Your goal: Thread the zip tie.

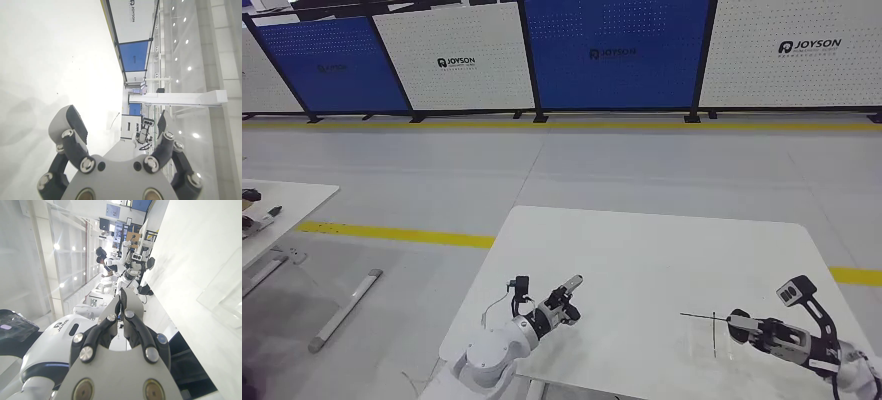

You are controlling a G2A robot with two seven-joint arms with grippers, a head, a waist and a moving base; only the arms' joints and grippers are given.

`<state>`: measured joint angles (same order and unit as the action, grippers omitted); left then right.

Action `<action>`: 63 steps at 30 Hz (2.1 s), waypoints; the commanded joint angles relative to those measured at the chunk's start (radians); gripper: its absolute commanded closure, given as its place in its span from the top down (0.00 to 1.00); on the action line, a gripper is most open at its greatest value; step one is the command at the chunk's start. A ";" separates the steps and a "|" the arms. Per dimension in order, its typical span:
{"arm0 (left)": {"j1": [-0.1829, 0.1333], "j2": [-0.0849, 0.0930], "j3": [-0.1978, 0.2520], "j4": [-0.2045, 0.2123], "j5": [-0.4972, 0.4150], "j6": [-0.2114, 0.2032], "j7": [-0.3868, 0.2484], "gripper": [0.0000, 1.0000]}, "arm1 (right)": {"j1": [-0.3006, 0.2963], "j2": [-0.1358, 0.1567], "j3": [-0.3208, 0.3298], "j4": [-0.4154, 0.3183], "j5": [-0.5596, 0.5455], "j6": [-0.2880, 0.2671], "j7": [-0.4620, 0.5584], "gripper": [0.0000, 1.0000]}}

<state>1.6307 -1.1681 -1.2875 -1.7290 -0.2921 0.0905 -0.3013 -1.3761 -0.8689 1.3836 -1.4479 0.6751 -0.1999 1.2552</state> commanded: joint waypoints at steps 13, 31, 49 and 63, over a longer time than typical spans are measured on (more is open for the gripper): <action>-0.050 -0.019 0.113 -0.013 -0.118 -0.096 -0.077 1.00 | 0.019 -0.040 -0.114 -0.074 -0.104 -0.117 -0.253 0.00; -0.097 -0.036 0.192 0.009 -0.054 -0.109 0.049 1.00 | 0.025 -0.050 -0.147 -0.090 -0.133 -0.105 -0.305 0.00; -0.124 -0.057 0.298 0.022 -0.127 -0.184 0.009 1.00 | 0.039 -0.078 -0.208 -0.138 -0.237 -0.060 -0.530 0.00; -0.134 -0.061 0.322 0.009 -0.131 -0.185 0.001 1.00 | 0.039 -0.078 -0.208 -0.138 -0.237 -0.060 -0.530 0.00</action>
<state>1.5033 -1.2266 -0.9799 -1.7139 -0.4213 -0.0933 -0.2962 -1.3366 -0.9470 1.1759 -1.5855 0.4384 -0.2602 0.7257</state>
